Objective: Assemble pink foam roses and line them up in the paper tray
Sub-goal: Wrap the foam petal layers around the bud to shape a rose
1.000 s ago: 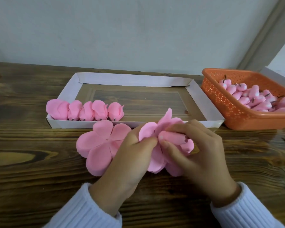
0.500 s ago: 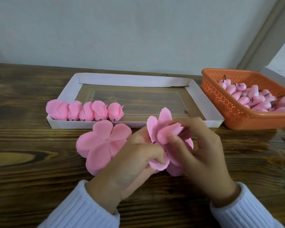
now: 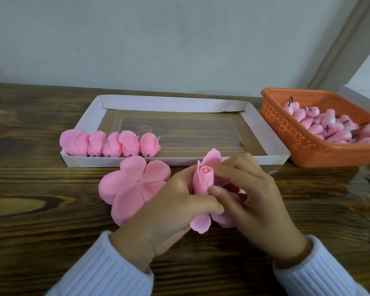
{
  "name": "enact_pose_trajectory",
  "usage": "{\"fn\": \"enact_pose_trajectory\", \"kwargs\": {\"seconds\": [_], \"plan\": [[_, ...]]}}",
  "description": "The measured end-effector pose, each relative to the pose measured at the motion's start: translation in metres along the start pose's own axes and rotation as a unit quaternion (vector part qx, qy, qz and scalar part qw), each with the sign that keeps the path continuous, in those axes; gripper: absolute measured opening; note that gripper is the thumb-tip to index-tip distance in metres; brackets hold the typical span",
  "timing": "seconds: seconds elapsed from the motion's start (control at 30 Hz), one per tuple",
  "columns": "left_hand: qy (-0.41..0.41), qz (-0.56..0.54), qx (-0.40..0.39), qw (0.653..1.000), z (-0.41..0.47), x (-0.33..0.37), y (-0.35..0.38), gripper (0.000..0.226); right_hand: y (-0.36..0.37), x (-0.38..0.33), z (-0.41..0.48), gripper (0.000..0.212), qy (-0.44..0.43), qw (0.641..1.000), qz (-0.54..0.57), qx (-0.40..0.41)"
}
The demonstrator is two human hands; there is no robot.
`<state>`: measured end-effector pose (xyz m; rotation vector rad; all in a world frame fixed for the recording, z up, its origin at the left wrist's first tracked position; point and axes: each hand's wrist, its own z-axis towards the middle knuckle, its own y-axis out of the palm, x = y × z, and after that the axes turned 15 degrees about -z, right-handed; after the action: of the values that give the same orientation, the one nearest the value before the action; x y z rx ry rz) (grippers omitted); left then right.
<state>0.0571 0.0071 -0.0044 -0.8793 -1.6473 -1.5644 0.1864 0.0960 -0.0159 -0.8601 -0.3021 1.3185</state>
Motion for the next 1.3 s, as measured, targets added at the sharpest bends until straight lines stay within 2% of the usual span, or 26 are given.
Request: {"fn": "enact_pose_trajectory", "kwargs": {"seconds": [0.1, 0.2, 0.3, 0.4, 0.57, 0.63, 0.7, 0.77, 0.87, 0.97, 1.1, 1.3], "plan": [[-0.002, -0.008, -0.002, 1.0, 0.0005, 0.0, -0.002, 0.049, -0.0004, -0.0016, -0.0004, 0.025, -0.005, 1.0, -0.007, 0.003], [0.002, -0.052, -0.014, 0.999, 0.0001, 0.0004, -0.0025, 0.036, -0.0013, -0.0034, -0.0015, 0.022, 0.009, 1.0, -0.026, 0.015], [0.016, -0.049, -0.001, 0.999, 0.0, 0.0004, -0.0001, 0.028, -0.0019, -0.0048, -0.0011, 0.023, 0.035, 0.999, 0.002, -0.004], [0.034, -0.021, 0.015, 0.999, 0.0012, -0.0014, 0.0009, 0.027, -0.0019, -0.0054, 0.0003, 0.024, 0.045, 0.996, 0.065, -0.029], [0.019, -0.06, 0.038, 0.997, 0.0022, -0.005, -0.0036, 0.03, -0.0066, -0.0039, 0.0, 0.028, 0.086, 0.973, 0.211, -0.038], [0.023, -0.041, 0.048, 0.998, 0.0023, -0.0059, -0.0044, 0.029, -0.0072, -0.0024, 0.0001, 0.032, 0.113, 0.954, 0.277, -0.014], [0.03, -0.018, 0.057, 0.998, 0.0025, -0.0051, -0.0033, 0.022, -0.0065, -0.0003, 0.0006, 0.037, 0.182, 0.922, 0.342, 0.019], [0.051, -0.006, 0.071, 0.996, 0.0021, -0.0038, -0.002, 0.028, -0.0054, 0.0005, 0.0014, 0.035, 0.246, 0.912, 0.327, 0.029], [0.08, 0.022, 0.089, 0.993, 0.0052, -0.006, -0.0022, 0.041, -0.0034, -0.0004, 0.0015, 0.017, 0.272, 0.93, 0.245, 0.011], [0.098, 0.025, 0.112, 0.989, 0.0035, -0.0059, -0.0004, 0.041, -0.002, -0.003, 0.001, 0.01, 0.25, 0.952, 0.178, 0.018], [0.102, 0.051, 0.112, 0.987, 0.0026, -0.0061, 0.0009, 0.037, -0.0014, -0.0026, 0.0005, 0.004, 0.176, 0.975, 0.13, 0.049], [0.101, 0.068, 0.099, 0.988, 0.0039, -0.0074, -0.0016, 0.032, -0.001, -0.002, -0.0012, 0.008, 0.173, 0.967, 0.176, 0.055]]}}
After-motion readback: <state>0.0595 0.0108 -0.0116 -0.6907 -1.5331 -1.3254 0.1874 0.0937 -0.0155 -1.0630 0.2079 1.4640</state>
